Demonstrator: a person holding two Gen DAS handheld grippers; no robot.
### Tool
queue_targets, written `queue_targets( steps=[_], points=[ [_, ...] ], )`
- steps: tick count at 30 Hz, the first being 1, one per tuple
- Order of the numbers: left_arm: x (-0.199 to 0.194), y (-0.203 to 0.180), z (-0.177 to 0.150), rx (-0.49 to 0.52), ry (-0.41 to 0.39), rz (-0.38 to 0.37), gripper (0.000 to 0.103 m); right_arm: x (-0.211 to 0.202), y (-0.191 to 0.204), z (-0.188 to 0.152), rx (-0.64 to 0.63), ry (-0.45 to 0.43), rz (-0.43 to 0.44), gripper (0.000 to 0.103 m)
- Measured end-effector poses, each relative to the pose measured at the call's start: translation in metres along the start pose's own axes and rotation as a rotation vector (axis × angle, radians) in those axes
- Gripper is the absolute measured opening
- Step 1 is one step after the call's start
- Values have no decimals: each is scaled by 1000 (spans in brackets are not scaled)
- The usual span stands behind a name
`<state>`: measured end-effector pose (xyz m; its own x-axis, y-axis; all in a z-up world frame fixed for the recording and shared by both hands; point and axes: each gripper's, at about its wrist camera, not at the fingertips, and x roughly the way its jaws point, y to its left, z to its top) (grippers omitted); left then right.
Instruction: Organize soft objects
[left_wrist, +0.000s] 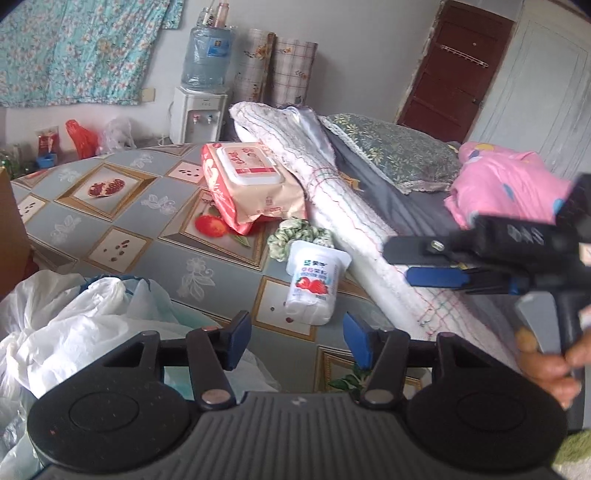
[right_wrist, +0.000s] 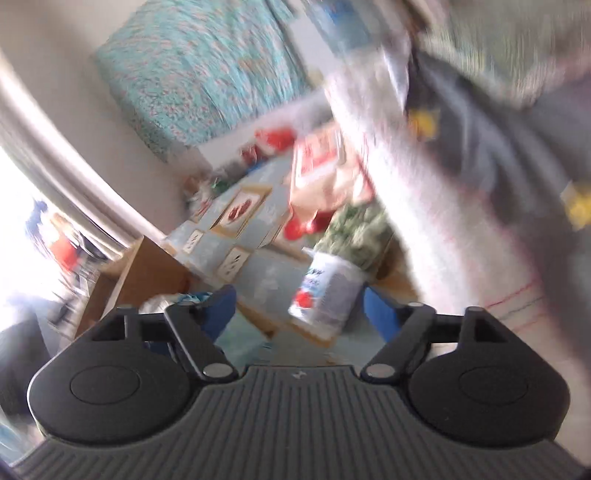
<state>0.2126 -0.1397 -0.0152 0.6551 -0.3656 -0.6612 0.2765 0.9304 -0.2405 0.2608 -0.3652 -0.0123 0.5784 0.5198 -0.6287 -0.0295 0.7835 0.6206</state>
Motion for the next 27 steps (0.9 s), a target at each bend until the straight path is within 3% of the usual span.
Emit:
queue_targets(
  steps=[6,9,10,11,13,20,27],
  points=[
    [-5,13,0,-31,2,7,56,78,-9,24,102,142,-114,77],
    [-7,16,0,-30,3,8,56,103,-9,29,88,149,-165,77],
    [-9,16,-1,-26,1,8,56,109,-9,30,83,145,-169,72],
    [-10,16,-1,-23,-1,7,56,111,-9,31,74,136,-169,58],
    [-13,16,-2,-15,-7,3,56,111,-8,29,56,114,-148,51],
    [-19,13,-8,43,-6,-10,58,65,15,-10,-231,-16,-133,51],
    [-14,1,-16,105,27,-38,62,20,30,-57,-506,-47,-184,52]
  ],
)
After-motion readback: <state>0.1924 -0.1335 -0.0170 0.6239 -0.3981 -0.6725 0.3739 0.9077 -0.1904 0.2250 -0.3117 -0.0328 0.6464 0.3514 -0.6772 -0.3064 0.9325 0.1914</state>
